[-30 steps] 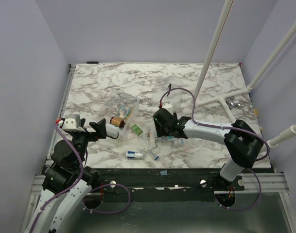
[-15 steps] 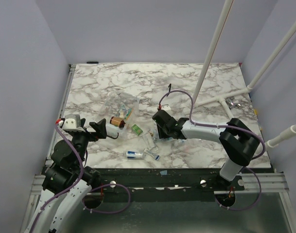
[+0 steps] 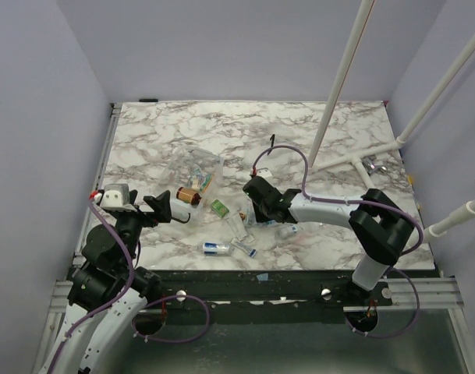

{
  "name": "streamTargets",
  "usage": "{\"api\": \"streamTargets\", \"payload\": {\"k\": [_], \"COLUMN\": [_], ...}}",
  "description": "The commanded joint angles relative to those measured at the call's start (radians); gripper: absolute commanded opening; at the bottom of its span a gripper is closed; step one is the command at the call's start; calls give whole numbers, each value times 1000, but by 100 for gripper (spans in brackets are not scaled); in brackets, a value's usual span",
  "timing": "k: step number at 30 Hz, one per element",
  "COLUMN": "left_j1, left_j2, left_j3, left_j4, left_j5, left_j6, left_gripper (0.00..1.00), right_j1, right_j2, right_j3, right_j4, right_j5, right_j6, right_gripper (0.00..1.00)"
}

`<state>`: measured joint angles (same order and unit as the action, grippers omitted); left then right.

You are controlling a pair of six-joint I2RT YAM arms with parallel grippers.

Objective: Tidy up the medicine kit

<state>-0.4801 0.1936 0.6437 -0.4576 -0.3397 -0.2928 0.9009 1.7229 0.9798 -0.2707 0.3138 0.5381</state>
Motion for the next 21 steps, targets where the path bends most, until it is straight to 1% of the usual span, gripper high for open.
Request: {"api": "streamTargets", "payload": {"k": [1, 5, 8, 13, 17, 21], "left_j1": [-6, -6, -6, -6, -5, -6], "left_j2": [-8, -9, -11, -12, -12, -13], "left_j3": [-9, -10, -10, -11, -11, -10], "left_j4": [17, 17, 16, 17, 16, 16], "left_j5": [21, 21, 22, 25, 24, 24], "left_j6": [4, 4, 4, 4, 3, 3], "left_gripper": [98, 98, 98, 98, 98, 98], "right_j1": [-4, -5, -5, -5, -4, -4], "right_j2": [-12, -39, -47, -61, -60, -44], "right_j3": [39, 91, 140, 235, 315, 401], "right_j4": [-38, -72, -111, -131, -108, -82], "right_j5": [13, 64, 137, 180, 156, 80], "right_j6": [-6, -45, -93, -181, -263, -348], "right_gripper": [1, 1, 1, 1, 1, 1]}}
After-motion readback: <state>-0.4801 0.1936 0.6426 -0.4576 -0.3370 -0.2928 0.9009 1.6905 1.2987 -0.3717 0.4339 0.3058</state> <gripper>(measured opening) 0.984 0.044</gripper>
